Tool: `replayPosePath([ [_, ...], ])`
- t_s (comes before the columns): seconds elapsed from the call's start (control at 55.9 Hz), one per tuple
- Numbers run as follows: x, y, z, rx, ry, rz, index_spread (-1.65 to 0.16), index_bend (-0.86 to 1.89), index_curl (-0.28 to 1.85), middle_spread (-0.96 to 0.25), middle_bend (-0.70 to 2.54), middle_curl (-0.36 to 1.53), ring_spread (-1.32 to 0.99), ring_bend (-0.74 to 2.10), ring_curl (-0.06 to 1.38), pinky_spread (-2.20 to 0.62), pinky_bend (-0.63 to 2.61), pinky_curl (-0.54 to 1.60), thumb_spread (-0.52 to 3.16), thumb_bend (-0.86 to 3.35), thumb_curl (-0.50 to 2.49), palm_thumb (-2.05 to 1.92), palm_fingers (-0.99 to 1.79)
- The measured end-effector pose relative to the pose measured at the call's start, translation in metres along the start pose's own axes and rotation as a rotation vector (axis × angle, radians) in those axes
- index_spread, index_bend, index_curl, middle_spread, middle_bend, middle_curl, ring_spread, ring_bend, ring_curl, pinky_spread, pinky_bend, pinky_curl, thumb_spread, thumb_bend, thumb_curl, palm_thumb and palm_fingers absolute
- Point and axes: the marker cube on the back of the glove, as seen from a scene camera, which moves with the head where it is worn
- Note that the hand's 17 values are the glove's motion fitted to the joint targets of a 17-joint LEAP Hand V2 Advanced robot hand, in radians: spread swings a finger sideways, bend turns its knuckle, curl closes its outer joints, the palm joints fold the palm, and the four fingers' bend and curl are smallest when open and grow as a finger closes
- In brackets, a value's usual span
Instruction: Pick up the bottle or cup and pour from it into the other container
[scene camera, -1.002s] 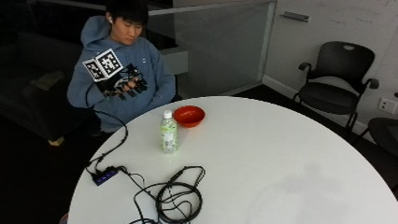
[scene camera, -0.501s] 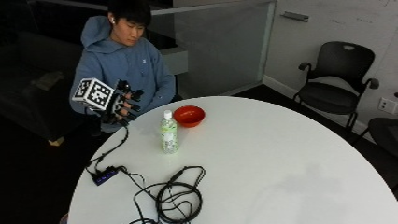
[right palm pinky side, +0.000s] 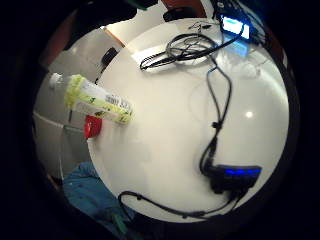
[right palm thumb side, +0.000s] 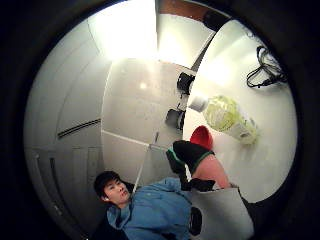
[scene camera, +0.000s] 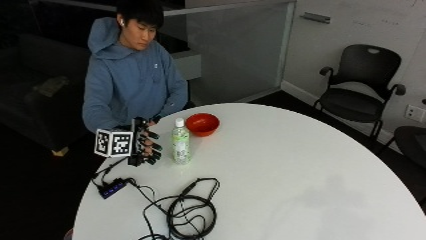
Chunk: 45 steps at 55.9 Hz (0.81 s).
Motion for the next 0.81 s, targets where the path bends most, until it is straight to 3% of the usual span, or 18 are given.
replayPosePath([
  [0.465,0.005,-0.026,0.1,-0.092,-0.299,-0.046,-0.38,0.13,0.17,0.07,0.18,0.29,0.2,0.61,0.32,0.29,0.81,0.32,0.87,-0.03,0.35,0.56,0.04],
  [0.644,-0.002,-0.035,0.124,0.024,-0.412,-0.092,-0.39,0.17,0.22,0.1,0.22,0.3,0.19,0.59,0.3,0.28,0.75,0.29,0.85,-0.01,0.37,0.65,0.32],
  [0.805,-0.004,-0.044,0.129,0.126,-0.423,-0.081,-0.23,0.2,0.28,0.08,0.31,0.35,0.05,0.57,0.3,0.17,0.67,0.27,0.8,0.05,0.43,0.89,0.84],
])
